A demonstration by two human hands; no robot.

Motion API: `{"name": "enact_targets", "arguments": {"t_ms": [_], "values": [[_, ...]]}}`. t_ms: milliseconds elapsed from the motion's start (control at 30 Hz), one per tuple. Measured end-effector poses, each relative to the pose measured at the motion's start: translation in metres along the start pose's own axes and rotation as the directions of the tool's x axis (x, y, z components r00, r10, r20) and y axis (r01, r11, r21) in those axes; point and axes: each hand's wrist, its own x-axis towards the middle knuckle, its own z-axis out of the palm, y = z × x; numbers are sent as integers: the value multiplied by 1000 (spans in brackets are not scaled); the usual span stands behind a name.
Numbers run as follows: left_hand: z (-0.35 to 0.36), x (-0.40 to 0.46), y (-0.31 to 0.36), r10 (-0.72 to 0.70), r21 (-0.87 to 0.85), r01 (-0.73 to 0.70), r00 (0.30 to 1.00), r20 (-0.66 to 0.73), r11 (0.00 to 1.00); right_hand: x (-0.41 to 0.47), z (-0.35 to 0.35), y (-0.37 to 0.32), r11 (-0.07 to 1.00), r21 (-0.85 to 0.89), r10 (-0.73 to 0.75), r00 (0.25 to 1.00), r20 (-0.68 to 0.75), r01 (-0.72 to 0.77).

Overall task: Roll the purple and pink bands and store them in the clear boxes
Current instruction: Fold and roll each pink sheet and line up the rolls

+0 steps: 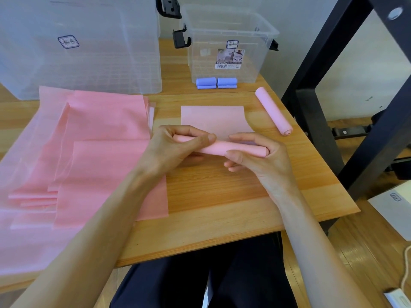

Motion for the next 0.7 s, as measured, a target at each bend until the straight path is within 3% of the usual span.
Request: {"name": "enact_targets", "arguments": {"t_ms": [200, 500, 700], "values": [[-1, -1, 0, 105, 107, -108, 994, 33, 988, 0, 1, 0, 1000, -7, 17, 999, -50, -17], [0, 0, 0, -17, -14, 17, 1000, -22, 1000, 1, 0, 1, 1000, 2, 7, 1000, 8, -7], [0, -2, 1, 65, 69, -65, 998, 14, 995, 0, 0, 1, 999, -3, 33, 997, -72, -33]]}}
